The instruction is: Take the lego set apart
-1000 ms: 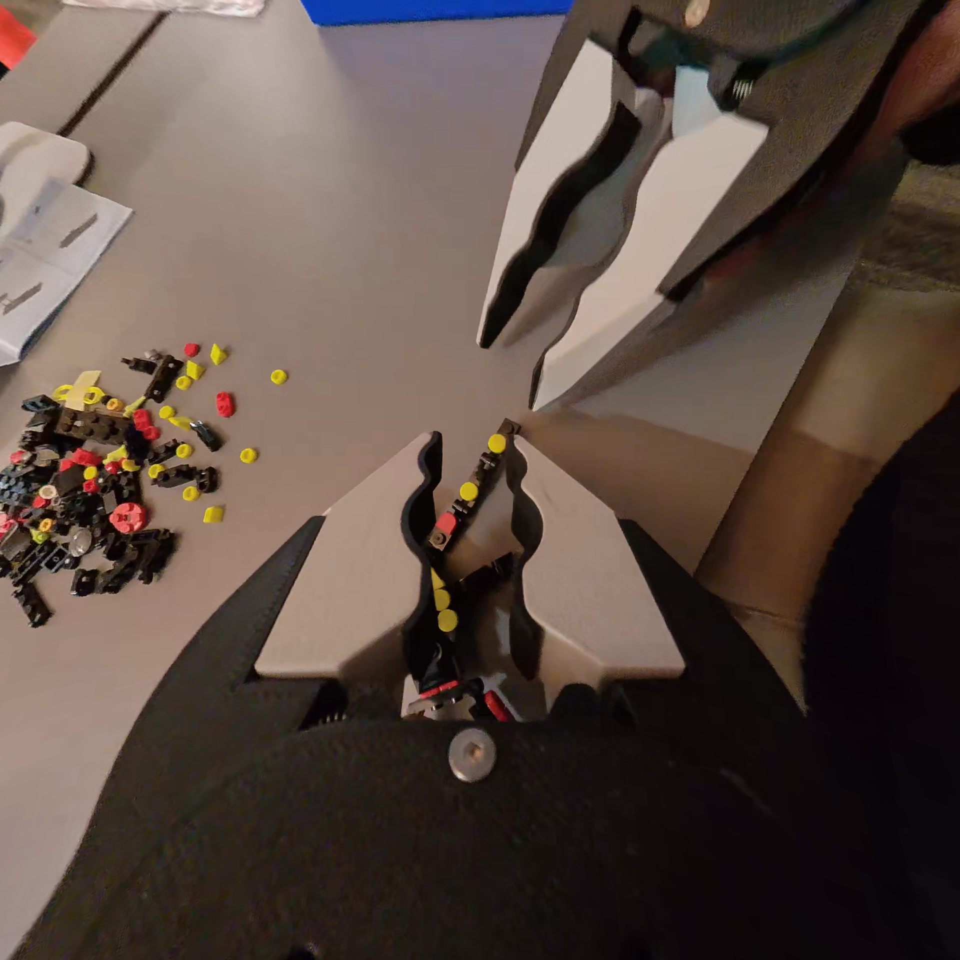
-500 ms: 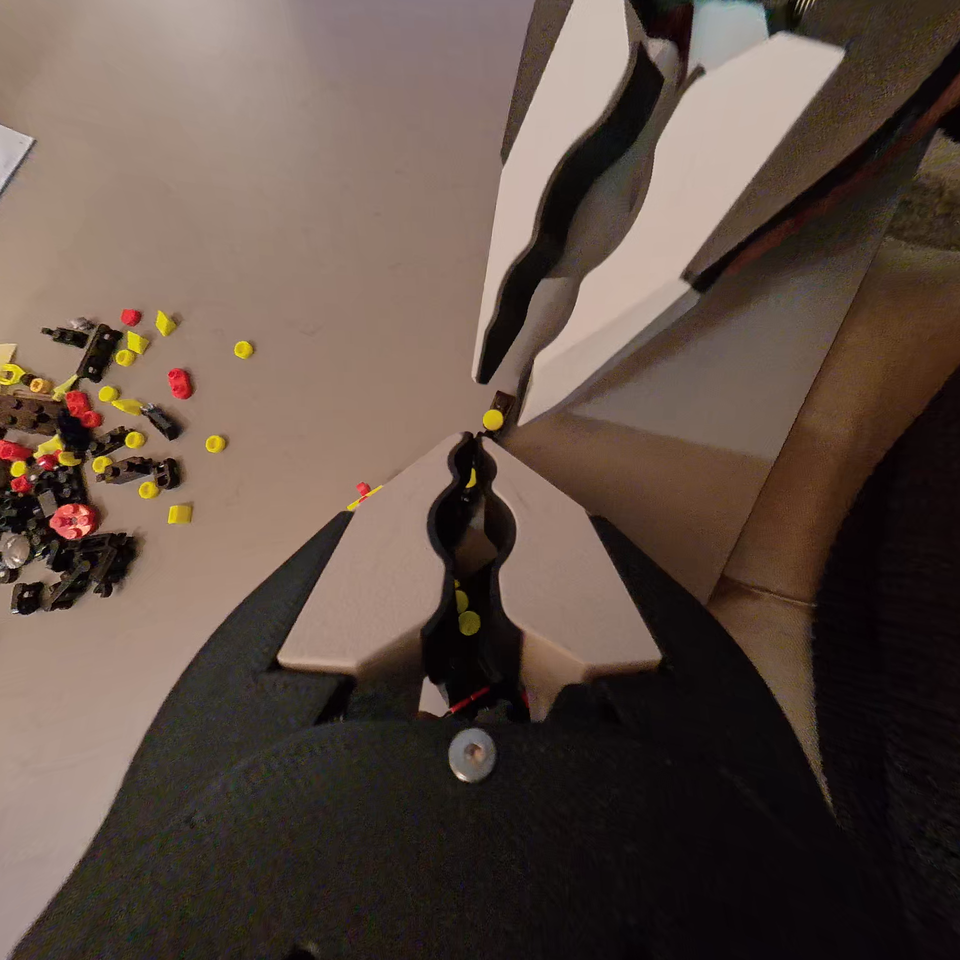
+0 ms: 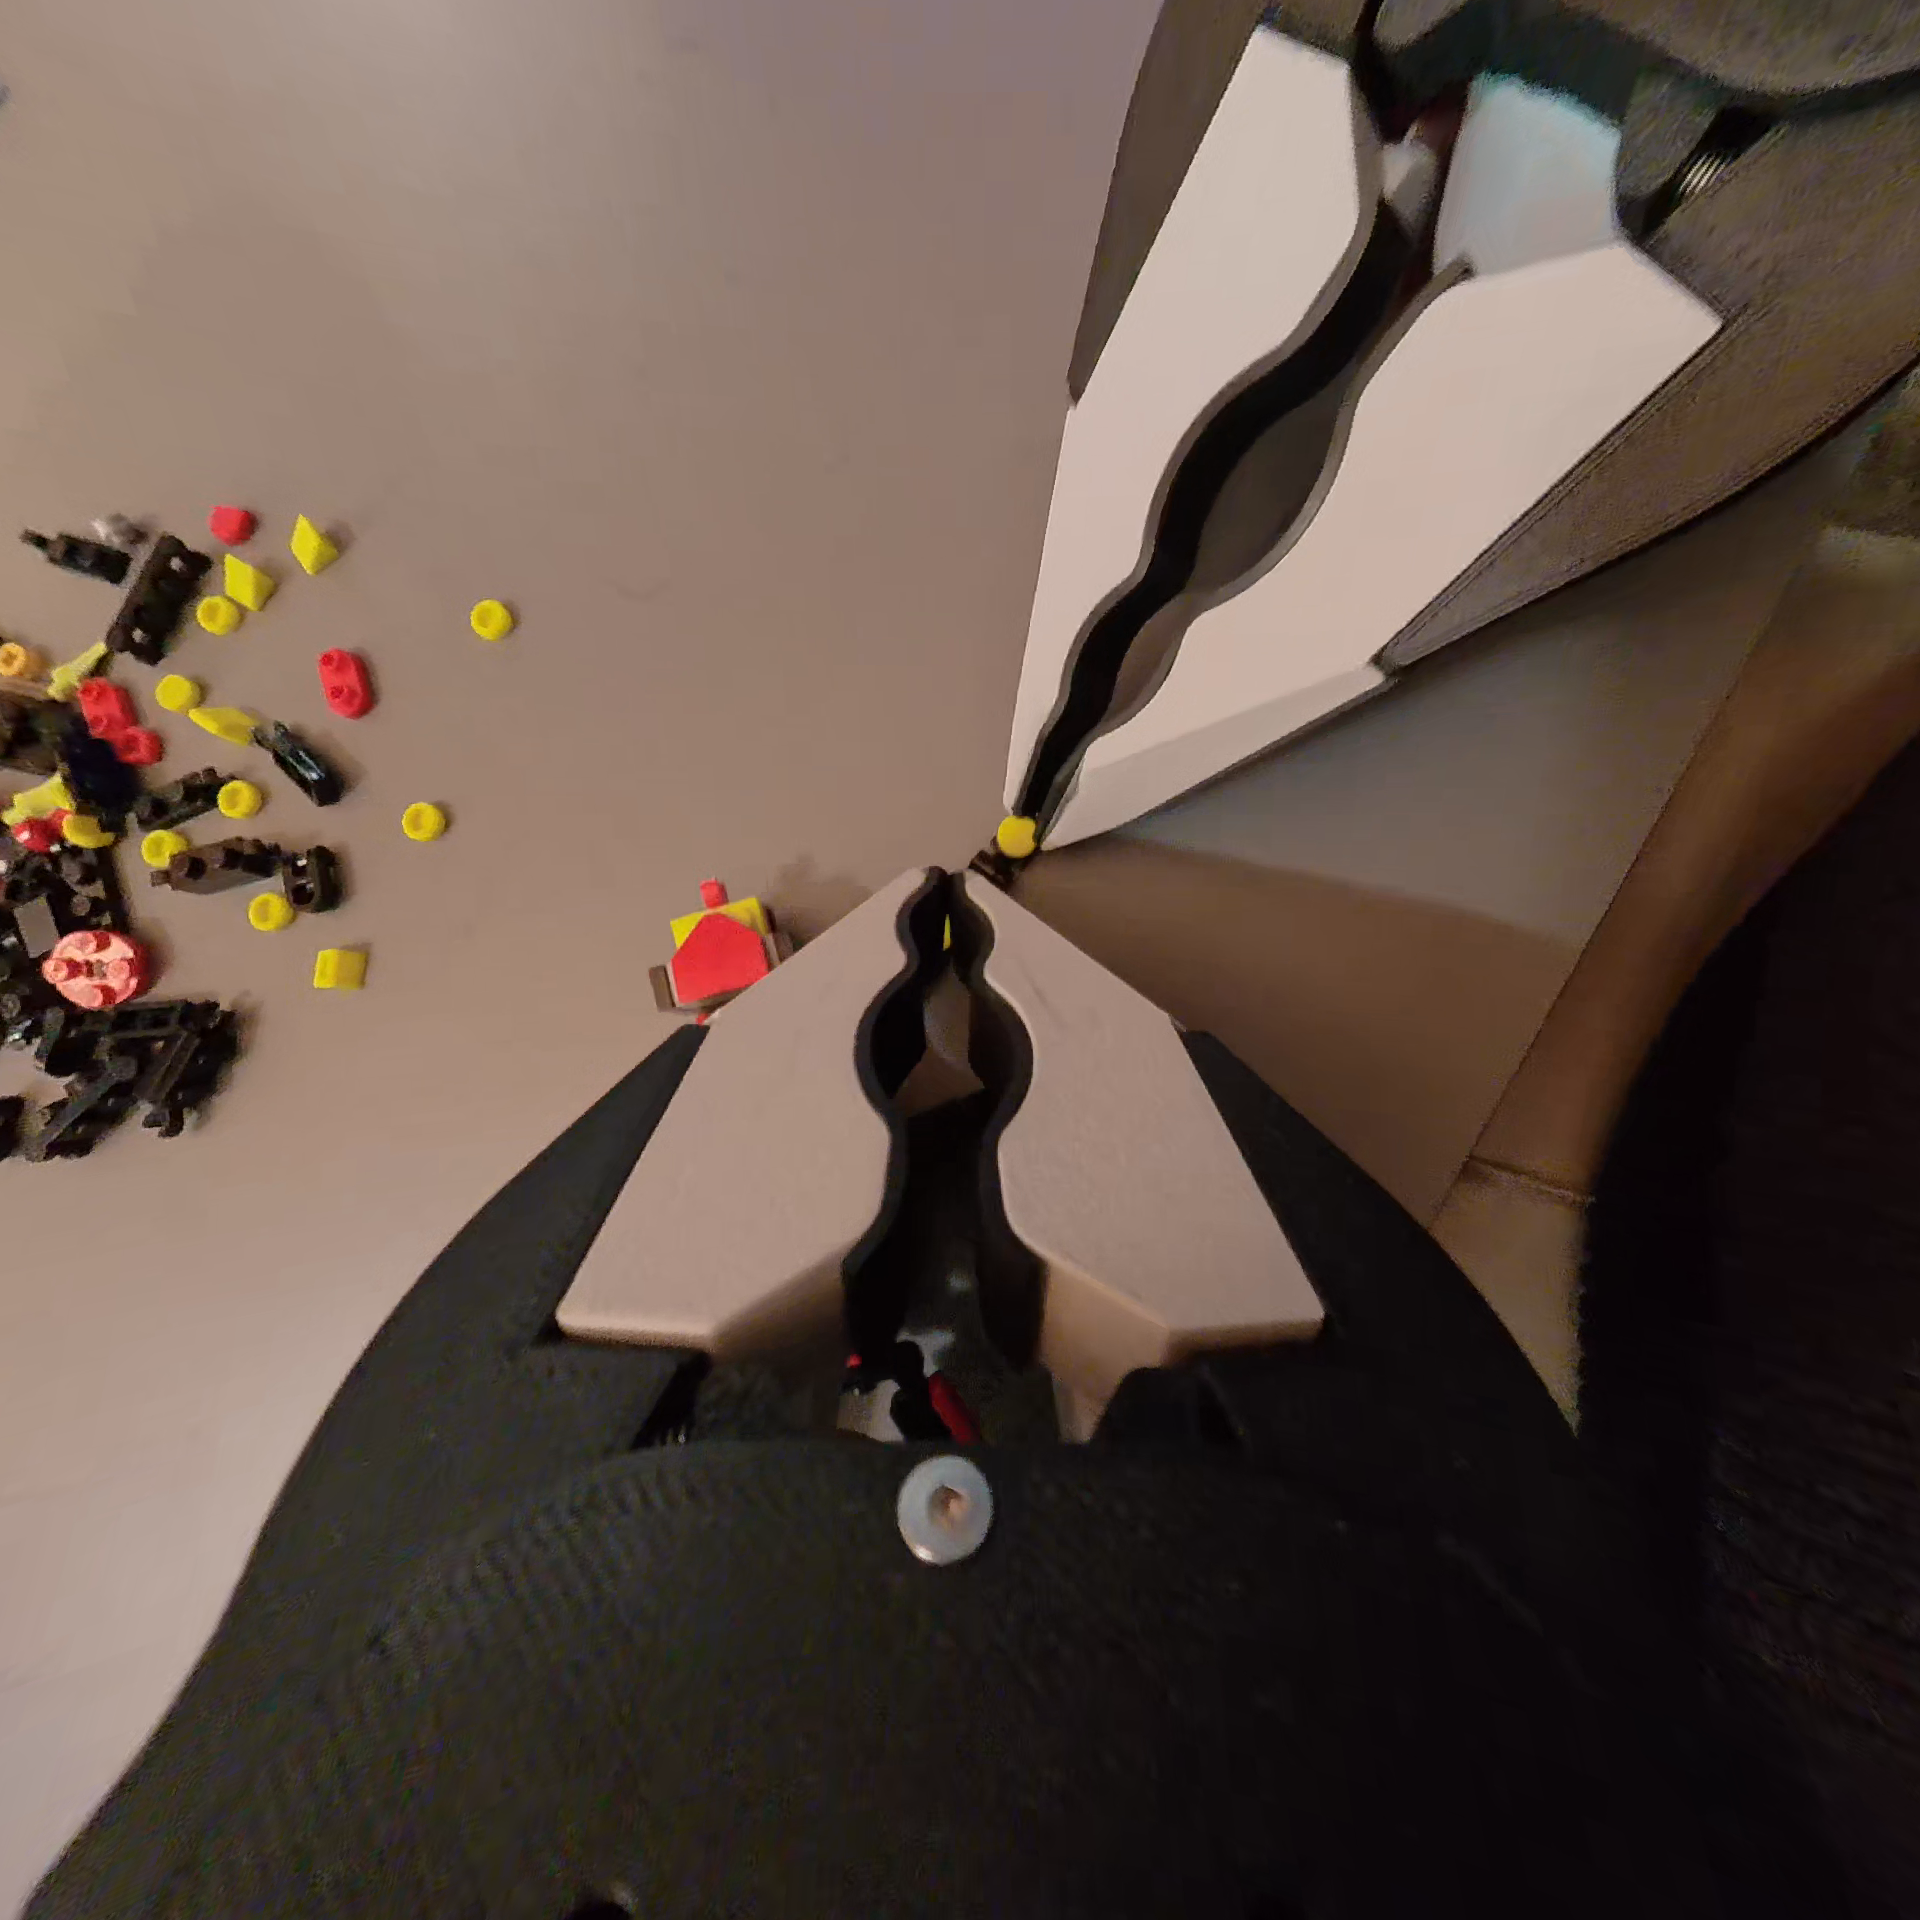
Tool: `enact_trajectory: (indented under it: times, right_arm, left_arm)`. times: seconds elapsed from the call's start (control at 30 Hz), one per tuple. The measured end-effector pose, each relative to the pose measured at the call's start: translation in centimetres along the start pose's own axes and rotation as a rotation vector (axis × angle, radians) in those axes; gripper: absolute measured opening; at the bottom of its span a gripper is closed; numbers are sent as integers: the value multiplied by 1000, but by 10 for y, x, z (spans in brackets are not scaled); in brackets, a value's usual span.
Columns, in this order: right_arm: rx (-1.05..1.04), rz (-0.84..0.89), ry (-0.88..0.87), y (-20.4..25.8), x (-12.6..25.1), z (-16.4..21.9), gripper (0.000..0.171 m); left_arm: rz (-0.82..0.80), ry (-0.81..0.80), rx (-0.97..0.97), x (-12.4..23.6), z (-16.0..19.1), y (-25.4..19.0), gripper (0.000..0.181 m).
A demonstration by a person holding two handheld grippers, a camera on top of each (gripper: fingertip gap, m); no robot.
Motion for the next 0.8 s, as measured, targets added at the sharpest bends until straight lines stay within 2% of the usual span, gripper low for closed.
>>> enact_trajectory:
  times: [0.27,0.37,0.47,0.8]
  right_arm:
    - [-2,0,1,0,0,0,3]
    - [11,18,17,-1,-2,1,16]
    - [41,36,19,0,-5,0,8]
    - [52,29,14,0,-6,-2,7]
  left_arm:
    - [31,-13,31,-2,1,-4,0]
    - [44,-20,60,-2,1,-3,0]
    - [56,-20,85,-3,1,-3,0]
    - [92,3,140,-3,1,-2,0]
Point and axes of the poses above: each gripper's, where its closed fingertips meet, x back along the fingers, z out of its underside, y = z × x across the jaws, the point moved 3 cm from there along x, back along the fingers, and after that the axes turned 10 degrees about -x, right-handed, at the moved point
